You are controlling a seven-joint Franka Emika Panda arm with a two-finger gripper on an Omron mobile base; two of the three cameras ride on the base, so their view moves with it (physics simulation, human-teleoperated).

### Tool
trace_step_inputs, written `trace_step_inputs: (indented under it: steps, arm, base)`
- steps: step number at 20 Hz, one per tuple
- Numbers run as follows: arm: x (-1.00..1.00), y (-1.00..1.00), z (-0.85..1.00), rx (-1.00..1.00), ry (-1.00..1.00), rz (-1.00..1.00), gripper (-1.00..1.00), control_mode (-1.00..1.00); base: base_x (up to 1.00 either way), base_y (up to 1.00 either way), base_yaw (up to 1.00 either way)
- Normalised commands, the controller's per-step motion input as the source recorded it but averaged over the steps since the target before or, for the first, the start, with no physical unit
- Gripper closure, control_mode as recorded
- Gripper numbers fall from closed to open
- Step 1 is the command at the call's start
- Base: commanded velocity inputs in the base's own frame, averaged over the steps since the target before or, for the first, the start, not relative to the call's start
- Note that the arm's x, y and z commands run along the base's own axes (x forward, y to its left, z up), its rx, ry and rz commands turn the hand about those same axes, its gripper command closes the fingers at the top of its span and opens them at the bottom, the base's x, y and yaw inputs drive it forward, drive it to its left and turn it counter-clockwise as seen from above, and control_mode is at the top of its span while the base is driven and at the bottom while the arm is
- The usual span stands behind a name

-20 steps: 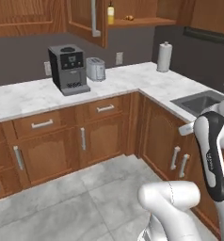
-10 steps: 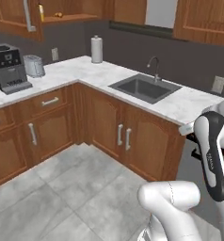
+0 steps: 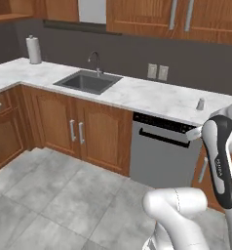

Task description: Pick the shaker and mustard from the counter and place them in the cabinet.

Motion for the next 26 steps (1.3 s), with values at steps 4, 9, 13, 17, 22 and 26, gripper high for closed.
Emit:
trace_step_inputs:
  steps: [4,9,13,17,22,26]
  arm:
    - [0.00,0.00,0.00,0.00,0.00,0.00,-1.00,1.00]
    - [0.00,0.00,0.00,0.00,0.00,0.00,-1.00,1.00]
    - [0.00,0.00,0.00,0.00,0.00,0.00,-1.00,1.00]
    - [0.00,0.00,0.00,0.00,0.00,0.00,-1.00,1.00]
    - [0.00,0.00,0.00,0.00,0.00,0.00,-1.00,1.00]
    - [0.00,0.00,0.00,0.00,0.00,0.00,-1.00,1.00]
  base:
    - [-0.42,-0.09,-0.38]
    - [0.05,-0.08,-0.28]
    - [0.31,0.00,-0.29]
    - [0.44,0.00,-0.26]
    - [0.60,0.00,-0.27]
    - [0.66,0.04,-0.22]
